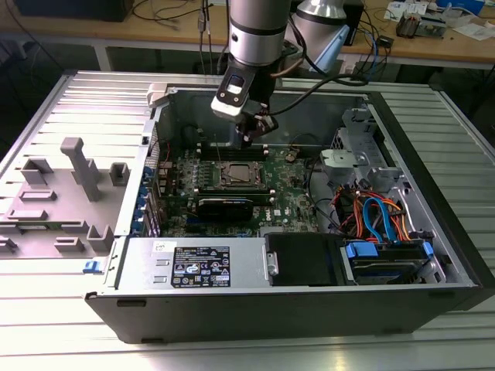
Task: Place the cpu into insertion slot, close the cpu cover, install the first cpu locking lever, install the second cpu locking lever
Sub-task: 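Install the first cpu locking lever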
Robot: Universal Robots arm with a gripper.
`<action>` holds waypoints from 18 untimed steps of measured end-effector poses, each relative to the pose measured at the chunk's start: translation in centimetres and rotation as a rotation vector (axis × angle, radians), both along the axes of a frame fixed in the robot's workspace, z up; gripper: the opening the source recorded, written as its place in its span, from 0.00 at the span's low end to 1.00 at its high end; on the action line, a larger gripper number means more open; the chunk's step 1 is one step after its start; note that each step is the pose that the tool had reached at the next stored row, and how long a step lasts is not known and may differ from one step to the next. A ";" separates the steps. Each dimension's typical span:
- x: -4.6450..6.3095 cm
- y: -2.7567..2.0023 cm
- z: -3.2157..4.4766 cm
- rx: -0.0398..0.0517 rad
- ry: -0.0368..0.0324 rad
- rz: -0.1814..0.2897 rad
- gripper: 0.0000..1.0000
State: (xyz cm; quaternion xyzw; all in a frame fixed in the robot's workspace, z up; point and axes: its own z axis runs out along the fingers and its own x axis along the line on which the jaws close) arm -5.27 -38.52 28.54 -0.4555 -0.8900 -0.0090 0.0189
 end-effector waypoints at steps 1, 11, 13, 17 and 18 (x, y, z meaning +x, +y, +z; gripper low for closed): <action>0.0 0.00 0.00 0.0000 0.0001 0.014 0.11; 0.0 0.00 0.00 0.0000 0.0000 0.145 0.11; 0.0 0.00 0.00 0.0000 0.0000 0.186 0.11; 0.0 0.00 0.00 0.0000 0.0000 0.253 0.11; 0.0 0.00 0.00 0.0000 0.0000 0.264 0.11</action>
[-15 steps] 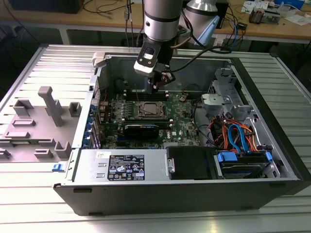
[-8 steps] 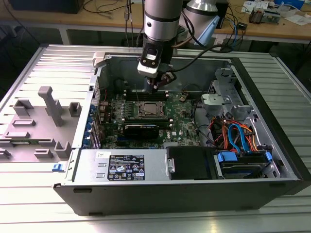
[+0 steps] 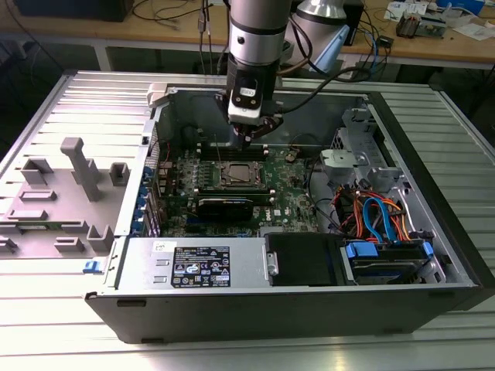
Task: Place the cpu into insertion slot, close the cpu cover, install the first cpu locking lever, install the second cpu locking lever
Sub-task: 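Install the first cpu locking lever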
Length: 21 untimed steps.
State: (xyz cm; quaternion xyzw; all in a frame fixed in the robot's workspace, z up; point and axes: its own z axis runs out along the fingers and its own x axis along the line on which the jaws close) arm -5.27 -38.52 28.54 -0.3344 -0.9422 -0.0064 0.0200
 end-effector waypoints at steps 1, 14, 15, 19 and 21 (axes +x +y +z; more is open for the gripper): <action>0.0 0.00 0.00 -0.0002 0.0000 0.018 0.11; 0.0 0.00 0.00 -0.0004 0.0000 0.064 0.11; 0.0 0.00 0.00 -0.0004 0.0000 0.077 0.11; 0.0 0.00 0.00 -0.0004 -0.0001 0.112 0.11; 0.0 0.00 0.00 -0.0005 -0.0001 0.133 0.11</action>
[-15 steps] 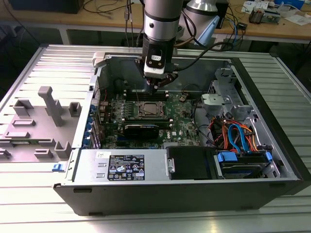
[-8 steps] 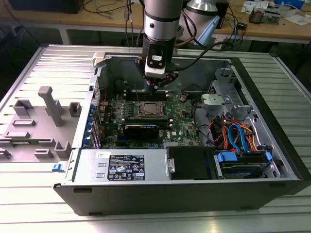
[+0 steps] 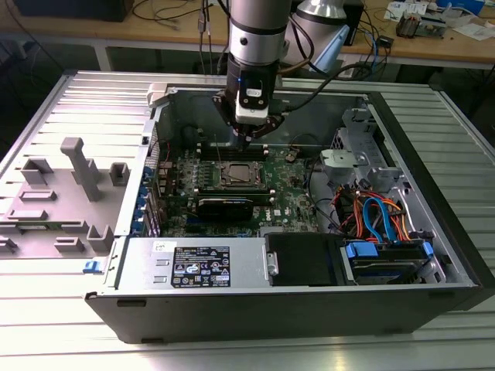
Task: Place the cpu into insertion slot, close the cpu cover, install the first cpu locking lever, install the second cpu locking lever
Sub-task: 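Install the first cpu locking lever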
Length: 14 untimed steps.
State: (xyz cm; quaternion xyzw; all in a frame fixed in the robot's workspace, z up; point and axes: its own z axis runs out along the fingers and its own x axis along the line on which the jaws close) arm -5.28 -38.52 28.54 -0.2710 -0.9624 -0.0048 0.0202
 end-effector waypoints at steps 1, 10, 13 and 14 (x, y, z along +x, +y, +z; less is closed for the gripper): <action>0.0 0.00 0.00 0.0000 0.0000 0.007 0.11; 0.0 0.00 0.00 0.0000 0.0000 0.068 0.11; 0.0 0.00 0.00 -0.0001 0.0001 0.068 0.11; 0.0 0.00 0.00 0.0000 0.0000 0.068 0.11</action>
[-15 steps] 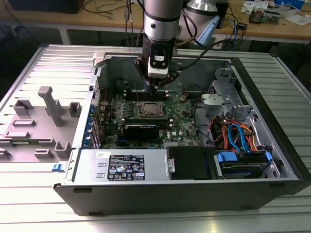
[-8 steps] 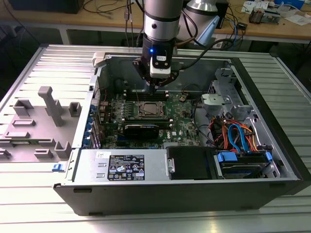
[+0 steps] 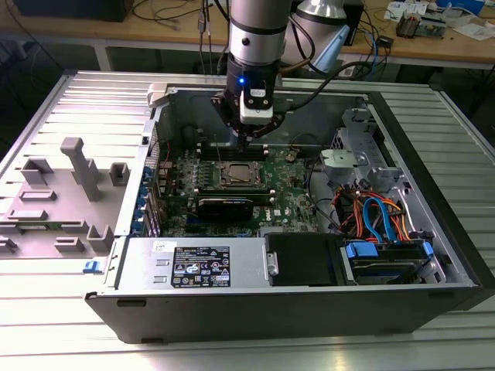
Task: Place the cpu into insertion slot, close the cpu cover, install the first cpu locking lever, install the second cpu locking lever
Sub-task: 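Install the first cpu locking lever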
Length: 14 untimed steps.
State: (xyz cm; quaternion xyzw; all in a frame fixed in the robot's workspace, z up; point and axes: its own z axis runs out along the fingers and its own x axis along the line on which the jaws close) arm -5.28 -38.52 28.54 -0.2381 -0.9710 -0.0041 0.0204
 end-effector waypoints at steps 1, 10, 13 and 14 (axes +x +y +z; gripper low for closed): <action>0.0 0.00 0.00 0.0000 0.0000 0.000 0.11; 0.0 0.00 0.00 -0.0001 0.0001 0.000 0.11; 0.0 0.00 0.00 -0.0002 -0.0003 0.000 0.11; 0.0 0.01 -0.01 -0.0001 -0.0011 0.000 0.11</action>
